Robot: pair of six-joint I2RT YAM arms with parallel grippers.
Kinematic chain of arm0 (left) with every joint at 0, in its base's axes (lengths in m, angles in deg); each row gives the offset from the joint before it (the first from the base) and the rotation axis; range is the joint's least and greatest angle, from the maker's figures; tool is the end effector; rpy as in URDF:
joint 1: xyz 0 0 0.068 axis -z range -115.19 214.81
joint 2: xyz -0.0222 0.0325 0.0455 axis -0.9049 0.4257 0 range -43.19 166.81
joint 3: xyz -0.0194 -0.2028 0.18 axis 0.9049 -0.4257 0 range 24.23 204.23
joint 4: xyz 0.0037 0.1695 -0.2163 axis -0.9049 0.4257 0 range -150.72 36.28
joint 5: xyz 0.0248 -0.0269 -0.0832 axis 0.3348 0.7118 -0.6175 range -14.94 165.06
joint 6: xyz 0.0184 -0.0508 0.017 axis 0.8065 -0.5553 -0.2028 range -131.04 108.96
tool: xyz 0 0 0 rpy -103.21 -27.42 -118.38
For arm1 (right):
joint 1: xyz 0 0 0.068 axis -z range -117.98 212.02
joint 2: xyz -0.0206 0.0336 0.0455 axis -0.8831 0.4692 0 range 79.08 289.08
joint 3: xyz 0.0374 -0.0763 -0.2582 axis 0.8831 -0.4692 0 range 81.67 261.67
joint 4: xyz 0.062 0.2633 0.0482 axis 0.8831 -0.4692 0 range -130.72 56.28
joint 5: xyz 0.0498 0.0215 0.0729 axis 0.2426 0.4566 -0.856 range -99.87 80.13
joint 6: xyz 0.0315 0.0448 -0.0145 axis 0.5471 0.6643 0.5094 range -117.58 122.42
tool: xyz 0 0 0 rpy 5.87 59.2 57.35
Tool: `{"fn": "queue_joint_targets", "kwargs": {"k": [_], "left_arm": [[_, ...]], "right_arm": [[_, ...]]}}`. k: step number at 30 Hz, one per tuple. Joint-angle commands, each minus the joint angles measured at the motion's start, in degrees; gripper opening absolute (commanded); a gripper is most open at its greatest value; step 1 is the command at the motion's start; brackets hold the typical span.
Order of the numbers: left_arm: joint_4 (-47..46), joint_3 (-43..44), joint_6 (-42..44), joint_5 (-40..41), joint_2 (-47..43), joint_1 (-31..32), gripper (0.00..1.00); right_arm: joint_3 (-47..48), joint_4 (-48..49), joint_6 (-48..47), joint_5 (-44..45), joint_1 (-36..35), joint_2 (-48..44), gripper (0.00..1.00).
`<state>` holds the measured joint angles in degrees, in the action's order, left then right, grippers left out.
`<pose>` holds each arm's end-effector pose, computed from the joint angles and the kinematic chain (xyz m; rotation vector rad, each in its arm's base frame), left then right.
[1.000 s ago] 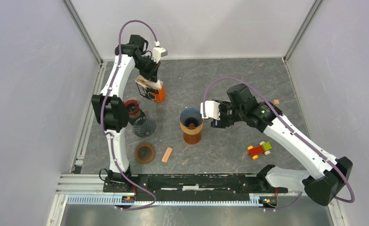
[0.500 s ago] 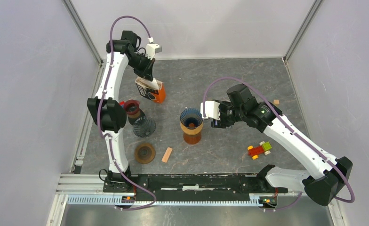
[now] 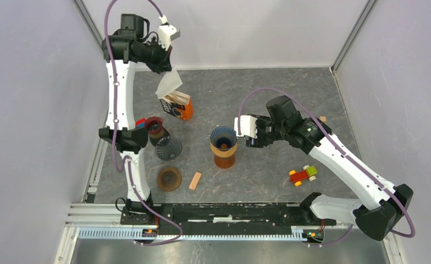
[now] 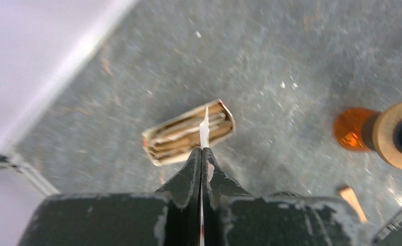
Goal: Place the coffee filter in the dripper
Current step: Pick up the coffee filter from the coffee filter holder, then place the coffee filter in the coffee dripper.
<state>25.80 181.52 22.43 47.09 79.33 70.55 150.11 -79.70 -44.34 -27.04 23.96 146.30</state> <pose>0.4036 -0.0592 0.4469 0.9837 2.1543 -0.3744 0.1939 0.1667 0.3427 -1.6725 1.6146 0.2758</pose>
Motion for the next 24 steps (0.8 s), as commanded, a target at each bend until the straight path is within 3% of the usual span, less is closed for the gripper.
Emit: {"fn": "queue_joint_targets", "kwargs": {"k": [1, 5, 8, 11, 14, 15, 19, 24], "left_arm": [[7.89, 13.37, 0.26, 0.85, 3.06, -0.38, 0.02], [7.81, 14.59, -3.77, -3.24, 1.37, -0.38, 0.02], [7.79, 18.56, -10.77, -11.12, 0.67, -0.3, 0.02], [7.5, 19.02, -15.22, -19.26, -2.07, 0.2, 0.02], [7.87, 18.18, -15.88, -21.87, -5.35, 2.79, 0.02], [7.92, 17.9, -15.82, -22.96, -6.22, 3.6, 0.02], [7.92, 17.96, -15.58, -24.25, -8.82, 9.13, 0.02], [7.87, 18.4, -15.63, -23.02, -10.32, 15.94, 0.02]], "right_arm": [[2.98, 0.52, 0.09, -1.21, 0.28, -0.71, 0.6], [6.67, 1.7, 1.13, -1.58, 0.27, -0.13, 0.6], [10.9, 5.82, 3.74, -3.25, 0.35, 0.87, 0.61], [17.02, 10.53, 8.89, -5.74, 0.33, 3.49, 0.64], [23.09, 13.72, 13.8, -9.06, 0.34, 7.49, 0.68], [24.52, 14.65, 15.17, -10.03, 0.31, 8.68, 0.7], [29.54, 18.19, 19.42, -11.34, 0.27, 13.02, 0.96], [32.29, 19.19, 19.35, -10.14, 0.36, 14.39, 0.98]]}}
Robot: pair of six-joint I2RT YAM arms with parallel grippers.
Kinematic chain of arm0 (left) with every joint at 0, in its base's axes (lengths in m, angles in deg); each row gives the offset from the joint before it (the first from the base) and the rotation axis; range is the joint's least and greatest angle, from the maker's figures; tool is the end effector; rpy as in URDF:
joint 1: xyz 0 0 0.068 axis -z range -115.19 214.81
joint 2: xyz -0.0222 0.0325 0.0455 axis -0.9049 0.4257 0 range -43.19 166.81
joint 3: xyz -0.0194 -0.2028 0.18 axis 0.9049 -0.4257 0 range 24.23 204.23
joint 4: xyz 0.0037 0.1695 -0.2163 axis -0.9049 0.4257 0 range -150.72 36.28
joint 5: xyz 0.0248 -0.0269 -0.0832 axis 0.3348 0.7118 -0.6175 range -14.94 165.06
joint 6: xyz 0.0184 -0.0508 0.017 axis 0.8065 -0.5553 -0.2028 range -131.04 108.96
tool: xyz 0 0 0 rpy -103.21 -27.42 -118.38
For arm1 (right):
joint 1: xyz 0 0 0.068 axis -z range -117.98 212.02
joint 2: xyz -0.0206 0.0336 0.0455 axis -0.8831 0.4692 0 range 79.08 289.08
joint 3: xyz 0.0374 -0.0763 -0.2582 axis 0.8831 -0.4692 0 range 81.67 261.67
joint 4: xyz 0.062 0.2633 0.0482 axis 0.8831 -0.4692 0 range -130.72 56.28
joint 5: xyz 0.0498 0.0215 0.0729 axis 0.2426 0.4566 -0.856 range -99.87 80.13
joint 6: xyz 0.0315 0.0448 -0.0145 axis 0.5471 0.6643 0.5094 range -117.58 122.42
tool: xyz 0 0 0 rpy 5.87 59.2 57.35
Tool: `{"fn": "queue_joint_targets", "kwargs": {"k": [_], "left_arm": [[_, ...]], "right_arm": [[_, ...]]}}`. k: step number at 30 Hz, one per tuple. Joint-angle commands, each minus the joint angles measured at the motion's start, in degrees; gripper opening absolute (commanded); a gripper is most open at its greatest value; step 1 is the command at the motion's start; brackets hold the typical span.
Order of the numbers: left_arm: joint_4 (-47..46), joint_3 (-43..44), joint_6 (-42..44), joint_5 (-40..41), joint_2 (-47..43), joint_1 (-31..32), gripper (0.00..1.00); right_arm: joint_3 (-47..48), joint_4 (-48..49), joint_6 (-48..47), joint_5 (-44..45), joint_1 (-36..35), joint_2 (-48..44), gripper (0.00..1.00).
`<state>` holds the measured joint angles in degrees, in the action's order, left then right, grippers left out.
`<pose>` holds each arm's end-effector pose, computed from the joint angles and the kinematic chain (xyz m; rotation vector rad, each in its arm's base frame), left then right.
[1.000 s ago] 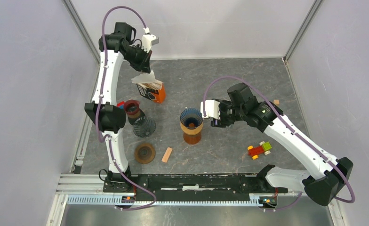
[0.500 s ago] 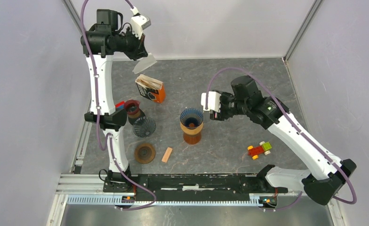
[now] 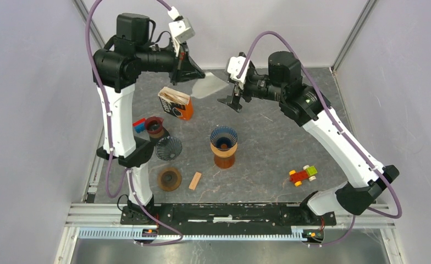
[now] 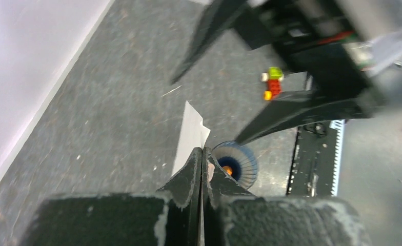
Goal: Place the coffee filter in the dripper
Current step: Place the coffee filter in the coffee dripper.
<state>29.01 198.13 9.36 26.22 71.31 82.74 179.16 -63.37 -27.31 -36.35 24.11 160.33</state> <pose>0.2721 -0.1194 0.5561 1.1162 1.6696 -0.8582 0.2404 0.2096 0.4781 -1.2649 1.2941 0.5176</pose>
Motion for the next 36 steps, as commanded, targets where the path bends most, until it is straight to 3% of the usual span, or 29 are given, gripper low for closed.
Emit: {"fn": "queue_joint_targets", "kwargs": {"k": [1, 4, 9, 11, 12, 13, 16, 20, 24, 26, 28, 30, 32, 36], "left_arm": [[4.66, 1.96, -2.66, -2.2, -2.43, 4.51, 0.02], [4.61, 2.4, -2.23, -2.39, -2.62, 6.4, 0.02], [4.61, 2.4, -0.27, -3.26, -2.01, 6.94, 0.02], [4.55, 2.4, 0.89, -4.49, -1.5, 6.98, 0.02], [4.1, 2.39, 1.13, -5.0, -1.18, 6.95, 0.02], [3.58, 2.4, 1.65, -5.11, -1.02, 6.94, 0.06], [2.71, 2.41, 4.87, -4.33, -0.86, 6.04, 0.38], [2.57, 2.4, 8.88, -9.27, -1.29, 0.12, 0.6], [-0.21, 2.41, 8.77, -8.17, -0.78, -1.25, 0.67], [-7.97, 2.44, -1.94, 2.36, 0.35, 0.9, 0.68], [-13.45, 2.47, -9.4, 15.56, 1.28, 3.26, 0.67], [-17.54, 2.47, -15.68, 28.25, 2.05, 5.29, 0.68], [-18.99, 2.49, -15.81, 40.21, 2.38, 8.35, 0.68], [-23.6, 2.36, -17.1, 44.55, 3.8, 8.79, 0.68]], "right_arm": [[3.16, 2.84, 1.94, -1.08, 0.16, 0.28, 0.98], [2.38, 2.0, 0.77, -5.17, 0.21, 0.15, 0.92], [-1.37, 0.67, -0.95, -14.2, 0.27, -0.52, 0.36], [-2.17, -0.08, -1.83, -16.5, 0.33, -1.03, 0.03], [-2.61, -0.11, -1.6, -17.82, 0.57, -1.27, 0.0], [-3.12, -0.09, -1.38, -19.78, 1.05, -1.71, 0.0], [-6.03, 1.21, 0.45, -25.63, 3.89, -3.75, 0.0], [-11.11, 4.01, 4.04, -38.14, 10.96, -6.55, 0.0], [-16.08, 9.18, 10.07, -51.8, 15.79, -8.12, 0.0], [-20.27, 21.06, 20.68, -56.37, 16.71, -8.89, 0.0], [-22.24, 29.14, 28.65, -56.39, 17.0, -8.92, 0.0], [-22.06, 29.17, 29.47, -54.17, 17.08, -8.62, 0.0], [-21.67, 29.19, 29.66, -50.94, 17.17, -8.3, 0.0], [-22.27, 29.22, 31.4, -48.13, 17.46, -8.06, 0.0]]}}
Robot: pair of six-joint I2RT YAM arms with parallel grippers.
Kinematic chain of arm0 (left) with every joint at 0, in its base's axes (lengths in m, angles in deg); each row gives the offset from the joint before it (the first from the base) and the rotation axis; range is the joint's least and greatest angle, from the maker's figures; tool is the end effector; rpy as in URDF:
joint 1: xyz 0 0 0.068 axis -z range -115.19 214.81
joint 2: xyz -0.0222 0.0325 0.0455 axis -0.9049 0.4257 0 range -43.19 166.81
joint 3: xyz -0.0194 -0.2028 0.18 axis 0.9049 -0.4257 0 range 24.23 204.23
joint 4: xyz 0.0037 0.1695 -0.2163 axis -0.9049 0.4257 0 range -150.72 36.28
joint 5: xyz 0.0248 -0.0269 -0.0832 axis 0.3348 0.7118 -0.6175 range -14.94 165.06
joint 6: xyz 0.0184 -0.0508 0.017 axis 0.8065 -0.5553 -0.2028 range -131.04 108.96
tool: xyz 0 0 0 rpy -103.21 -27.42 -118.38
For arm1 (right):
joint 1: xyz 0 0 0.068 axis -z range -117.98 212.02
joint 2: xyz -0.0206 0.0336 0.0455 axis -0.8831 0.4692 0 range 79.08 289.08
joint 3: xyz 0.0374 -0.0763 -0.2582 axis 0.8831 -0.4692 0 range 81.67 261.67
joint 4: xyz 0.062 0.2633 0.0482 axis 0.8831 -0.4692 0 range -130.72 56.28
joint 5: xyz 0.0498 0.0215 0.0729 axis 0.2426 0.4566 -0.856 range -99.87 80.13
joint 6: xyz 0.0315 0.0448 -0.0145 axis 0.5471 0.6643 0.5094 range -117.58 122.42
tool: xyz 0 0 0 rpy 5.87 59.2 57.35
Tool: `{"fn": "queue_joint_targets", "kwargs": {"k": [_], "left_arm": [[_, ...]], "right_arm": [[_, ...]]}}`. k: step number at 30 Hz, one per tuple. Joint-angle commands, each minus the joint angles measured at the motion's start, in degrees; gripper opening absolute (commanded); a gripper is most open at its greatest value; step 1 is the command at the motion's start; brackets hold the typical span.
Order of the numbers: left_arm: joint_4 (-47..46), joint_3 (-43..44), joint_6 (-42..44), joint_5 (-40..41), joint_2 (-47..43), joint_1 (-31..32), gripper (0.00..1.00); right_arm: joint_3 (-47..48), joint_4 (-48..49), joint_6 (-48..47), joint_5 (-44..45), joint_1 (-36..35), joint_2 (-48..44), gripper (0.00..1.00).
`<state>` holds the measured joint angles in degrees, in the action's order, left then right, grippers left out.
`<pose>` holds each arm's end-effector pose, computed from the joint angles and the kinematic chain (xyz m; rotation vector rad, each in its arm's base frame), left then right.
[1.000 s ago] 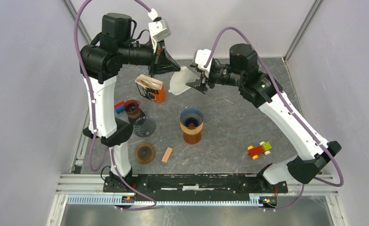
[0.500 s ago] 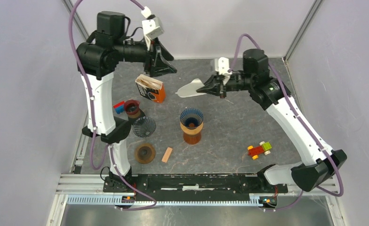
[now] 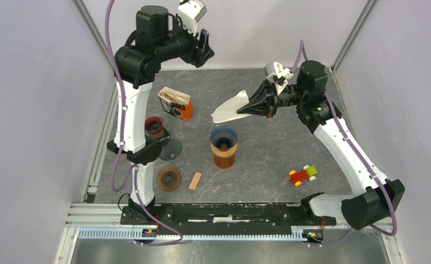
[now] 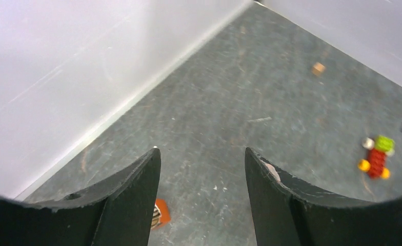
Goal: Place the coffee filter in the dripper
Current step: Place the coffee filter in the coffee dripper.
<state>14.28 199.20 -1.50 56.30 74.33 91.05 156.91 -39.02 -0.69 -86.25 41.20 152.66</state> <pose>0.2963 -0.1603 0.5640 0.7931 1.7171 -0.5067 0.2537 0.1377 0.4279 -1.3101 1.1631 1.2990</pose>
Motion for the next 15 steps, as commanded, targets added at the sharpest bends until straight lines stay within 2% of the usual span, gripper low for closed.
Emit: {"fn": "queue_joint_targets", "kwargs": {"k": [1, 5, 8, 11, 15], "left_arm": [[-10.43, 1.37, -6.24, 15.9, 1.15, 0.48, 0.68], [-16.35, 1.42, -6.68, 17.69, 3.35, 0.3, 0.68], [-22.32, 1.38, -6.26, 18.56, 4.3, 0.44, 0.68], [-28.24, 1.41, -1.87, 22.79, 3.96, 0.39, 0.68], [-31.74, 1.42, 2.41, 24.51, 3.48, 0.22, 0.68]], "right_arm": [[-0.37, 4.86, 4.78, 2.45, 0.46, -0.53, 0.0], [-1.17, 4.07, 3.64, 4.14, 0.47, -0.88, 0.0], [0.0, -0.65, -0.95, 6.42, 0.53, -1.17, 0.0], [0.21, -3.14, -3.32, 8.05, 0.49, -1.92, 0.0], [0.48, -5.99, -5.71, 9.46, 0.51, -2.71, 0.0]]}}
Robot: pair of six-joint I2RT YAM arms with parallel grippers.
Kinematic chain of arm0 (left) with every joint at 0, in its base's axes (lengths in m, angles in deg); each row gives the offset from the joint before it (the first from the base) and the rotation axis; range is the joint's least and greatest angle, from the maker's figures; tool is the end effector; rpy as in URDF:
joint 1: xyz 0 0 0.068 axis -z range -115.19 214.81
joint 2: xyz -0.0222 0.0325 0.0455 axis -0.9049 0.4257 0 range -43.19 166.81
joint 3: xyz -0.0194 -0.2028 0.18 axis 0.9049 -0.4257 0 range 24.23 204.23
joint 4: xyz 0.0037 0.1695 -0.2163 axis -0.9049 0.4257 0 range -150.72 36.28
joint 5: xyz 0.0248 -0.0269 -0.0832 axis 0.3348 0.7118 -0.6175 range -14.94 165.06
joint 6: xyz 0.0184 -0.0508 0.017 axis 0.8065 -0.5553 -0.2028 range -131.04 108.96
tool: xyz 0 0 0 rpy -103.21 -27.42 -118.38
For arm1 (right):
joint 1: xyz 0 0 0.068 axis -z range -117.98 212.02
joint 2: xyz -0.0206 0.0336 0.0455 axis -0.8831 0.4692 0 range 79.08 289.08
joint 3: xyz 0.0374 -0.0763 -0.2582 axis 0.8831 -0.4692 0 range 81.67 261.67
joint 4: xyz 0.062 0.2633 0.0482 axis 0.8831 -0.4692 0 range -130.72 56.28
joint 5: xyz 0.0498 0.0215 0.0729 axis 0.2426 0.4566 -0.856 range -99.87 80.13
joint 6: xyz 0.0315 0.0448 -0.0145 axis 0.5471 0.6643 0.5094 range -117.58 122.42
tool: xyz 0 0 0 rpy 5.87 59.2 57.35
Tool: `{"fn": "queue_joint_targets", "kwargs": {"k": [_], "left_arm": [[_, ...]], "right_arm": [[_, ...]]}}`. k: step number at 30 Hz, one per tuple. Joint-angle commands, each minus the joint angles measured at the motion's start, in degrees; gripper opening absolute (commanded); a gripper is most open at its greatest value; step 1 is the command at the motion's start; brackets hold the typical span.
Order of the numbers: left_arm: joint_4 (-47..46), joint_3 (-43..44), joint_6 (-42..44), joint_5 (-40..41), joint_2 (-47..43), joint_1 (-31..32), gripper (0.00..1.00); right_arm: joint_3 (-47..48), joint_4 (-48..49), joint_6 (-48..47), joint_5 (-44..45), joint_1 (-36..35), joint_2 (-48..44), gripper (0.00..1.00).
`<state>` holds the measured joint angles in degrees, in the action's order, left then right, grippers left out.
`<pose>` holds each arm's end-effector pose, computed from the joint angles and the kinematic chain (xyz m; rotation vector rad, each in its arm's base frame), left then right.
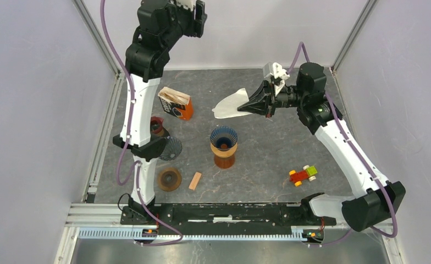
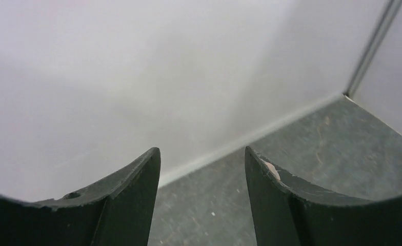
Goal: Place the coffee filter in the dripper
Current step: Place the coffee filter in the coffee dripper.
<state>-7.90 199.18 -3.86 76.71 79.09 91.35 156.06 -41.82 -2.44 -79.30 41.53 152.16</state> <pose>0.3435 -0.1703 0.5781 0.4361 1.5170 -0.2424 0.2572 0.1357 0.4206 -1.2276 1.2590 1.2087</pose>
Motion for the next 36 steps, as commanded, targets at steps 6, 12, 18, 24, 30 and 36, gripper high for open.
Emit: {"fn": "queue_joint_targets", "kwargs": {"k": [6, 12, 18, 24, 30, 36], "left_arm": [[-11.69, 1.38, 1.52, 2.41, -2.89, -1.57, 0.68], [0.83, 1.34, 1.89, 2.98, -4.78, -2.06, 0.68], [18.01, -5.5, -0.86, -3.38, -7.39, -6.06, 0.66], [18.47, -8.56, -0.12, -4.76, -9.09, -7.61, 0.64], [22.94, -5.82, 3.24, 2.17, -5.64, -7.48, 0.64], [24.15, -19.59, 1.78, -3.47, -9.34, -7.98, 0.66]], "right_arm": [[1.46, -7.09, -7.36, 5.05, 0.05, -3.33, 0.0], [1.11, -10.28, -10.53, 7.96, -0.18, -4.38, 0.0], [1.16, -11.28, -11.76, 8.54, -0.65, -4.17, 0.0], [0.23, -10.48, -11.79, 8.66, -1.03, -3.63, 0.0], [0.28, -11.47, -12.16, 9.48, -1.29, -3.75, 0.0], [0.67, -10.7, -11.37, 9.26, -1.56, -2.54, 0.0]]}}
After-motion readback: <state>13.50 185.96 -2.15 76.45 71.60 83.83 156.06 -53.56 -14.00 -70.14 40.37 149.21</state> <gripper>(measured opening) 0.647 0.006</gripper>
